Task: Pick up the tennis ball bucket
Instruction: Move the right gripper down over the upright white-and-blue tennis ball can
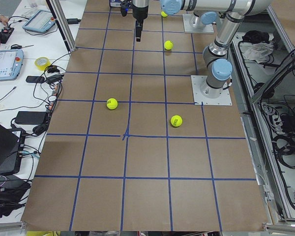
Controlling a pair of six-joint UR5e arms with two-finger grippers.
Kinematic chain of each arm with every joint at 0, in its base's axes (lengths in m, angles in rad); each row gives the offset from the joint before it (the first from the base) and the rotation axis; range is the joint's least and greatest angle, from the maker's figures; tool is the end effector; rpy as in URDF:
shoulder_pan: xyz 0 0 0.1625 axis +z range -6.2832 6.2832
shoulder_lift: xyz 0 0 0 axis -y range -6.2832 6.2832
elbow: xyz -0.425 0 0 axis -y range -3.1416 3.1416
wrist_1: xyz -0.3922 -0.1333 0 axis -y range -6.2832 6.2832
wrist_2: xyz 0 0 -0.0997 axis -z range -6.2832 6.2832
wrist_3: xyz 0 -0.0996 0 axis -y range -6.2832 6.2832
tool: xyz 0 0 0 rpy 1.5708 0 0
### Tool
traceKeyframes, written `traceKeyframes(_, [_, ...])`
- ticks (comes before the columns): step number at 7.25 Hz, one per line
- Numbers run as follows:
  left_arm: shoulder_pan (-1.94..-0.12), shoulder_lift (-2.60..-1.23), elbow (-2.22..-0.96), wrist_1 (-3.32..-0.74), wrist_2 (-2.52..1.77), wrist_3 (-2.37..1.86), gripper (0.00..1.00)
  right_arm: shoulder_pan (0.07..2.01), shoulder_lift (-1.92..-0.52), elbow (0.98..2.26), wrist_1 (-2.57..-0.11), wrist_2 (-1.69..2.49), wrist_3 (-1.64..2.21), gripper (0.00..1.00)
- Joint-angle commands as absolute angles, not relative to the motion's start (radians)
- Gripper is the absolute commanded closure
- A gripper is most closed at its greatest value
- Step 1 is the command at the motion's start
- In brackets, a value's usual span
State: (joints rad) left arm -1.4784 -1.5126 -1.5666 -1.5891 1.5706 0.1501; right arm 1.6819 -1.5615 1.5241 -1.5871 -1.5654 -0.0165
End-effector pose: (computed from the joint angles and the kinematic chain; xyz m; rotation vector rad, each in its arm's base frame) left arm -0.0893 -0.4810 0.5161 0.0905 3.1344 -0.0687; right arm 0.1885 -0.4829 0.5080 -0.2000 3.1262 -0.0836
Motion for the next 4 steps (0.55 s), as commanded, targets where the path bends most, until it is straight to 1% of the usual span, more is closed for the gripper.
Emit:
traceKeyframes(1, [-1.479, -1.528, -1.572, -1.591, 1.568, 0.141, 0.00, 1.681, -1.562, 1.523, -1.589, -1.568, -0.009, 0.00])
traceKeyframes(4, [-1.477, -1.512, -1.578, -1.594, 1.568, 0.137, 0.00, 1.681, -1.560, 1.523, -1.591, -1.566, -0.012, 0.00])
